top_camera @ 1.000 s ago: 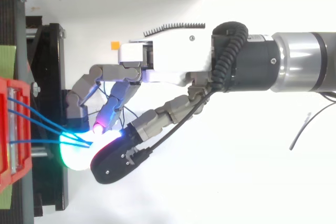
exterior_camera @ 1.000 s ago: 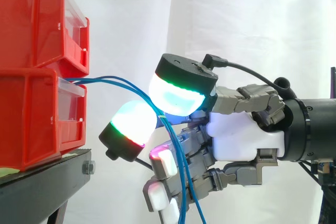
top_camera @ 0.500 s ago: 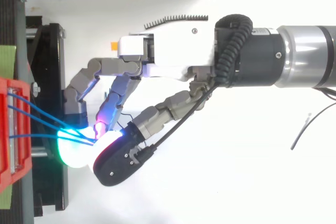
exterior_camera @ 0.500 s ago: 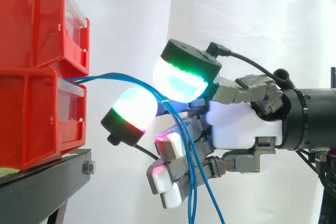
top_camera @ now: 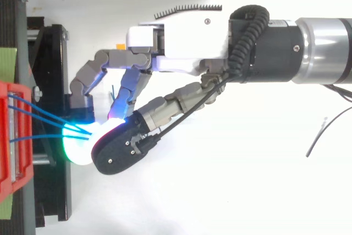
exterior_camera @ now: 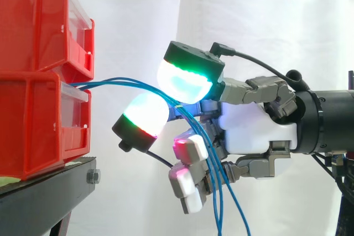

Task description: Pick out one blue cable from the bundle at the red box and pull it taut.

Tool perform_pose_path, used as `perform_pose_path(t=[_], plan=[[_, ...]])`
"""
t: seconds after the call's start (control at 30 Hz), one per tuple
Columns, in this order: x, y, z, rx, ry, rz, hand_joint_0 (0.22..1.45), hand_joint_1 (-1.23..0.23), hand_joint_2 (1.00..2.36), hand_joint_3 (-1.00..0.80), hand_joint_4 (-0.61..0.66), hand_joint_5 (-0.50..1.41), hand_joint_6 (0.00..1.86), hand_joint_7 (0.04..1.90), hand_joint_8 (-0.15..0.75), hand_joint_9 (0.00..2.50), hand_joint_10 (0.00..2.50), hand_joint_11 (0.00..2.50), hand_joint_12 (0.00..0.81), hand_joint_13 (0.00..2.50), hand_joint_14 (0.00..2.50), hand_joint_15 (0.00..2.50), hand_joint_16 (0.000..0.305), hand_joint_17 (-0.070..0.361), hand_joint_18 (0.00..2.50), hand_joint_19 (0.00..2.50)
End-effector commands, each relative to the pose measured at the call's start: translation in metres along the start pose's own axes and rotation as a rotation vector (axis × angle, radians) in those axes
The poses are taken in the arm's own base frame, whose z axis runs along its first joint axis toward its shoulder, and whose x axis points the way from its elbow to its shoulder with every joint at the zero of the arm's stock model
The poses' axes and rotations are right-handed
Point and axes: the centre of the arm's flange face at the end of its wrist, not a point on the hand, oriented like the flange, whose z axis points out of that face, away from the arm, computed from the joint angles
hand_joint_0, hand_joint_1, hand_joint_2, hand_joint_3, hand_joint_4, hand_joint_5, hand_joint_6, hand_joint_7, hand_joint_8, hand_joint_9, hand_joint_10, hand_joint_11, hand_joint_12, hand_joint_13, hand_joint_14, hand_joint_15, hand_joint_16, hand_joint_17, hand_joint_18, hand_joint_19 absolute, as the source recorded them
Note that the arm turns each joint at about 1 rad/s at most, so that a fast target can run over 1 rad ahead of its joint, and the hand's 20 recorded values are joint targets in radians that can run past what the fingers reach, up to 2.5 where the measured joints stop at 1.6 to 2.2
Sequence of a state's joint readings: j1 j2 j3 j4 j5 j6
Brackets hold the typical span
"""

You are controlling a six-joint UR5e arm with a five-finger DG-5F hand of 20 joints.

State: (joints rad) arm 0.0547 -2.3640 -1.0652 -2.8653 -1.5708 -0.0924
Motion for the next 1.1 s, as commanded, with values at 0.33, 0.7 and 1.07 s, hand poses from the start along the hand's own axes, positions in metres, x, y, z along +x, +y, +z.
perform_pose_path(t=[0.33,0.7,1.07], plan=[[-0.0014,0.0023,-0.0004,0.006,0.016,-0.004,0.70,-0.87,1.02,-0.30,-0.13,-0.12,0.95,0.96,0.319,1.24,0.03,0.84,0.347,1.08,0.02,0.63,0.045,0.102,0.92,0.60],[-0.0014,0.0029,-0.0003,0.006,0.016,-0.004,0.77,-0.93,1.00,-0.50,-0.20,-0.11,0.96,1.02,0.307,1.31,0.03,0.87,0.337,1.13,0.03,0.66,0.044,0.098,0.96,0.58],[-0.0058,0.0022,-0.0016,0.008,0.024,-0.005,0.54,-0.85,1.00,-0.50,-0.02,-0.10,0.94,0.82,0.302,1.33,0.03,0.86,0.354,1.13,0.02,0.66,0.046,0.104,0.97,0.59]])
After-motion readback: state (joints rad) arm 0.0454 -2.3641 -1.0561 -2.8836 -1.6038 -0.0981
